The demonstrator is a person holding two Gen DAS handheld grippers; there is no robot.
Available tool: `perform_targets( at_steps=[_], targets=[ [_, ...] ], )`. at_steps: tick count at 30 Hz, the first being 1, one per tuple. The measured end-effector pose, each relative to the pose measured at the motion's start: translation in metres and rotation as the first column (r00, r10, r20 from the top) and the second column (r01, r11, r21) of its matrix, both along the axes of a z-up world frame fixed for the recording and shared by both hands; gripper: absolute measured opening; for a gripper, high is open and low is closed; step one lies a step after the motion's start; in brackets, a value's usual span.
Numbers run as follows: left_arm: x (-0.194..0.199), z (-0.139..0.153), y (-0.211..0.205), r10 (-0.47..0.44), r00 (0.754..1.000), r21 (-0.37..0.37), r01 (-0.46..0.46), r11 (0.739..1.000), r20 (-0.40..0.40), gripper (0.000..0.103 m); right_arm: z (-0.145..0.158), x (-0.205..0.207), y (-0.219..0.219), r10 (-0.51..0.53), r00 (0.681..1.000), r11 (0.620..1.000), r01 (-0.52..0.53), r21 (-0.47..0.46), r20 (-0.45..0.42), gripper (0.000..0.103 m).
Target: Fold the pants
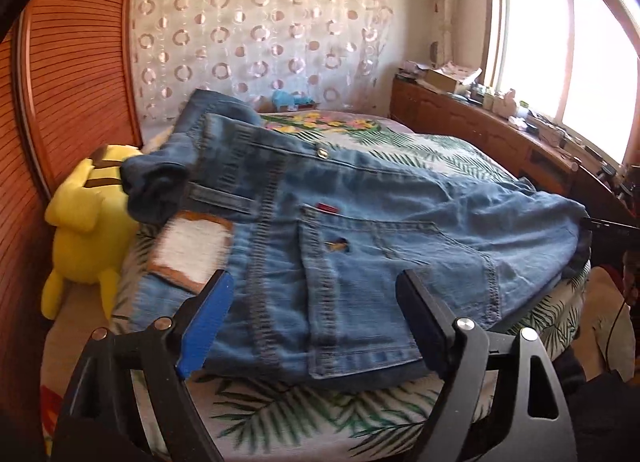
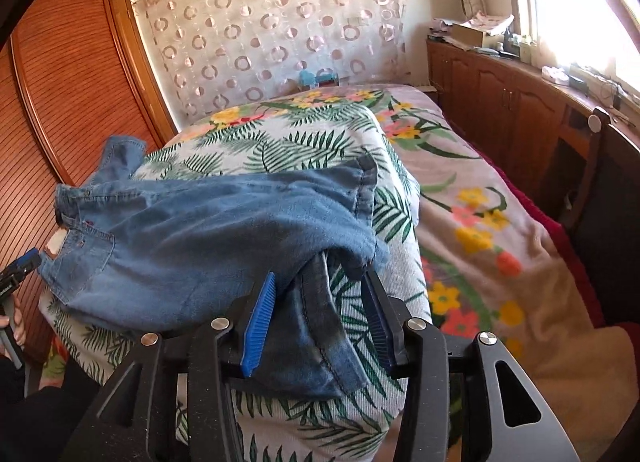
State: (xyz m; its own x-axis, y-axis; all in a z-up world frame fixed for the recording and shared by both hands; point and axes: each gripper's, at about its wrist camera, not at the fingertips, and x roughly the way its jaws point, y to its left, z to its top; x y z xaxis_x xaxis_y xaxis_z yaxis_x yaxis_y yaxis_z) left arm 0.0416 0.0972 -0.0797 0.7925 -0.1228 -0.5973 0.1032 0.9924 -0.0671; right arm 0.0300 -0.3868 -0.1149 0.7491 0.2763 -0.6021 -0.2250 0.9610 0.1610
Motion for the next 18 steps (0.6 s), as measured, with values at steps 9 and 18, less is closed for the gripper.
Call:
perform_targets(
  at_steps=[9, 18],
  targets=[
    [0.003, -0.010, -0.035, -0.074, 0.997, 0.004, 0.074, 0.997, -0.025, 0.084, -0.024, 0.022, -0.003, -0.070, 0.993, 0.995, 0.062, -0.081, -0.100, 0.036],
    [0.010, -0.026, -0.048, -0.091, 0.993, 0.005, 0.092, 0.996, -0.074, 0.084, -0.019, 0.016, -0.018, -0.071, 0.997, 0.997, 0.070, -0.035, -0.036, 0.034]
  ],
)
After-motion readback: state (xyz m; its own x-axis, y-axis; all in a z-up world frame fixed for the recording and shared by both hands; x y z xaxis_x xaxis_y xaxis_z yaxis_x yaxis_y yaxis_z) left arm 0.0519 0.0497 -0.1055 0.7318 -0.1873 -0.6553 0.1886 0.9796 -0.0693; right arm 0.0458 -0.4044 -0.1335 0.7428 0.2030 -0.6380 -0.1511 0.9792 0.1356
